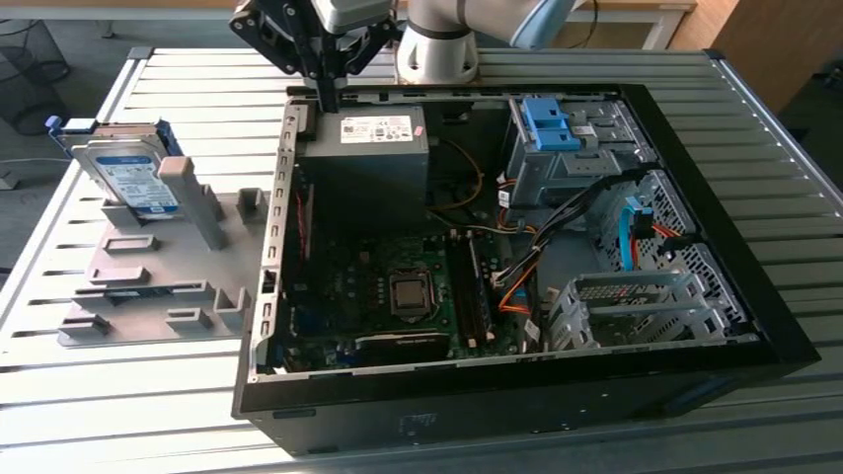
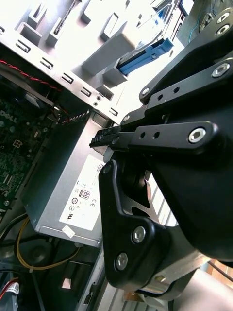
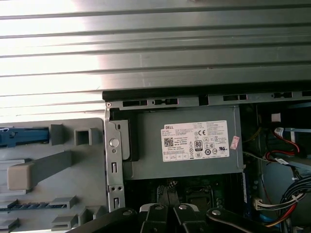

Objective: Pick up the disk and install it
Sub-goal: 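Reach for the disk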

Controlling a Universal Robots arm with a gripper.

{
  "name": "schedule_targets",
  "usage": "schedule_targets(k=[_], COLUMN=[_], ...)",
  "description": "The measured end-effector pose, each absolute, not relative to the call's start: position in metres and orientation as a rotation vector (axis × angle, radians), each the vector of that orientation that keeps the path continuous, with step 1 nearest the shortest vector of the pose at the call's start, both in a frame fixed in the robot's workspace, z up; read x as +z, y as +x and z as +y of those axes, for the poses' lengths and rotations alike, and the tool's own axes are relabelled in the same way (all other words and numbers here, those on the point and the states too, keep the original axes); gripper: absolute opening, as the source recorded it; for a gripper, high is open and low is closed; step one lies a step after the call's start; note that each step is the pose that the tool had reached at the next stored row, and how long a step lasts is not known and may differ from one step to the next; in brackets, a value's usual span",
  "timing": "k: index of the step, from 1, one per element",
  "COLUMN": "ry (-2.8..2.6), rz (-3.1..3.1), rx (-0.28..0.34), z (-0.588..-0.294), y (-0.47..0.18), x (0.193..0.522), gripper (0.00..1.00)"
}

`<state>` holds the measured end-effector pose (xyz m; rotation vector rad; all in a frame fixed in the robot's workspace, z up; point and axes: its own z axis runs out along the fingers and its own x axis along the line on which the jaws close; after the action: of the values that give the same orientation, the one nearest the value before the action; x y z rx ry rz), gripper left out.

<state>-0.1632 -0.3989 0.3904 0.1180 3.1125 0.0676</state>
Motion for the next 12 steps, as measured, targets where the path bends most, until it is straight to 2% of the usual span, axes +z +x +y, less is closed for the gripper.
schedule_targets(k=[12], ry=[0.118], rz=[3.112], rx=[0.068], z=[-0.3989], y=[-0.1658], x=[0.3897], gripper=[0.11])
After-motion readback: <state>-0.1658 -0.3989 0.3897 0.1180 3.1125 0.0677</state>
